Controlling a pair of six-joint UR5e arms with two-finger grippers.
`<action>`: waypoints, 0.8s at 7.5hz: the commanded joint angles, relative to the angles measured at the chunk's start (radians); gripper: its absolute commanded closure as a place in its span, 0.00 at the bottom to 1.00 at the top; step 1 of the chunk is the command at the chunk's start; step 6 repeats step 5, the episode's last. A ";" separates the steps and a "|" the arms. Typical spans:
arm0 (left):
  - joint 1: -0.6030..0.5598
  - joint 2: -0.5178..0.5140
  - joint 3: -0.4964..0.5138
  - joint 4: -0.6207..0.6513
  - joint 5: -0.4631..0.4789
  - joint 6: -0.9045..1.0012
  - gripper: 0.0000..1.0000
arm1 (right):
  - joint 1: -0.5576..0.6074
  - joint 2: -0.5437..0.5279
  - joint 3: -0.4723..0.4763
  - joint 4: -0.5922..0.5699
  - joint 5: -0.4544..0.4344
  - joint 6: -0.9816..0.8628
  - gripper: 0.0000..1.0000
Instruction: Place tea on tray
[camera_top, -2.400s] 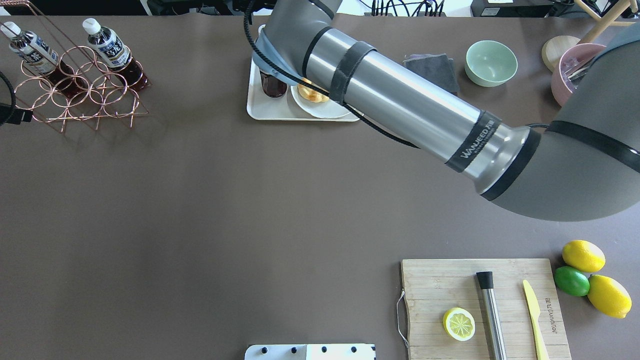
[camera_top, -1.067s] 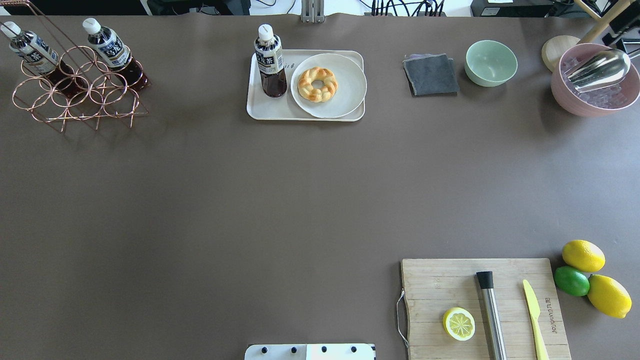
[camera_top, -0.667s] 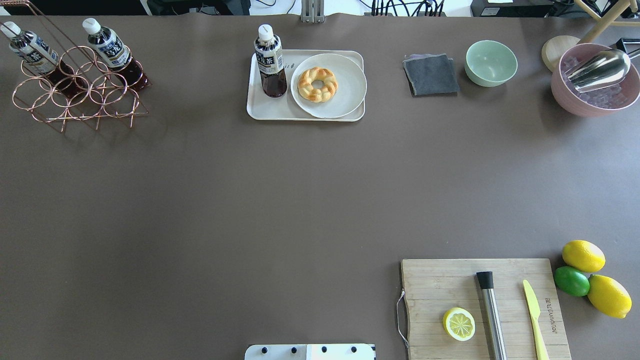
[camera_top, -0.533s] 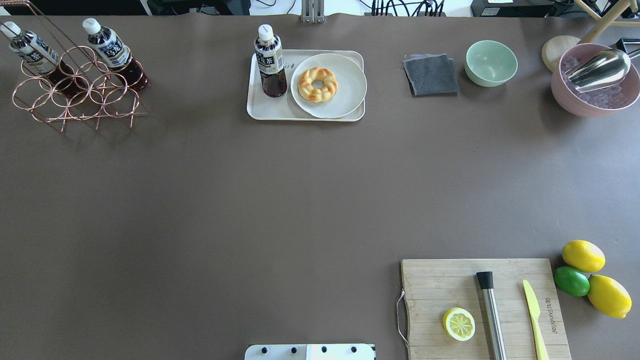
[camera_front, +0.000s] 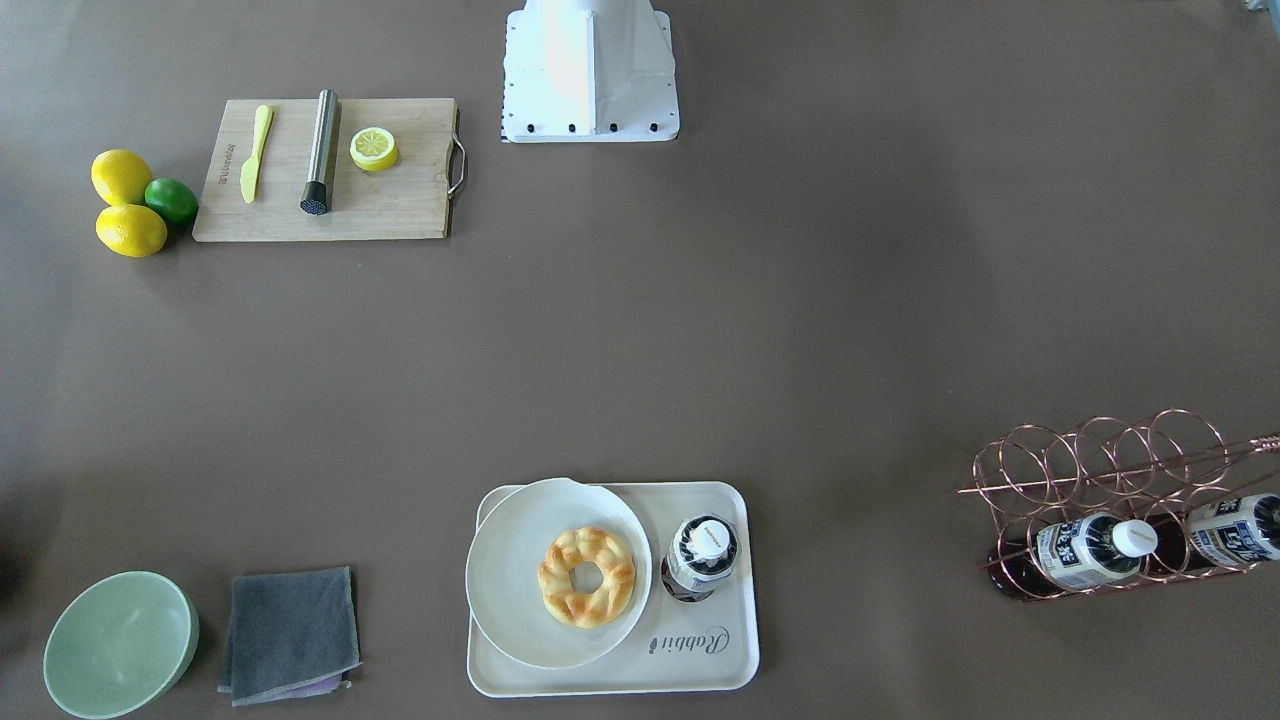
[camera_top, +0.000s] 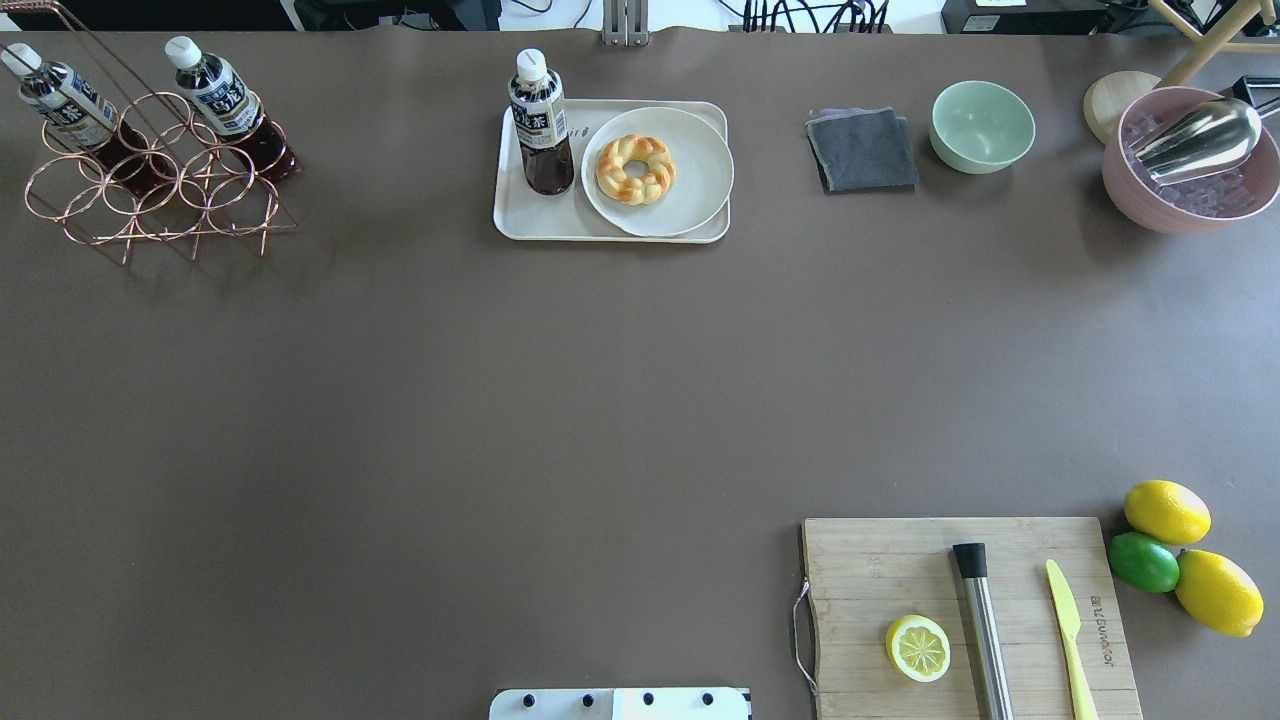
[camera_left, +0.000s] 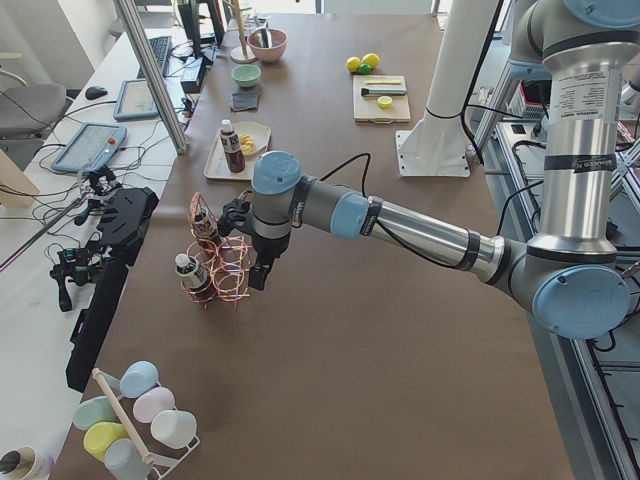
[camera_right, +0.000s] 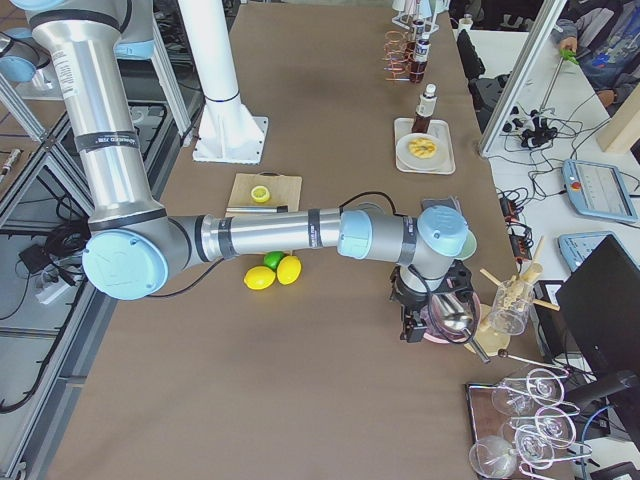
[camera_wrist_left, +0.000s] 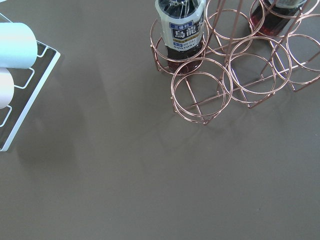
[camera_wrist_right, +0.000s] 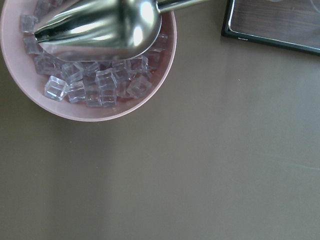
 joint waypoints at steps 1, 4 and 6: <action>0.000 0.011 0.000 -0.002 0.001 0.008 0.03 | 0.069 -0.055 -0.009 0.004 0.000 -0.071 0.00; -0.001 0.026 -0.011 -0.002 -0.002 0.011 0.03 | 0.085 -0.074 0.003 0.020 0.006 -0.077 0.00; -0.003 0.031 -0.006 -0.002 0.000 0.011 0.03 | 0.085 -0.074 0.006 0.032 0.019 -0.076 0.00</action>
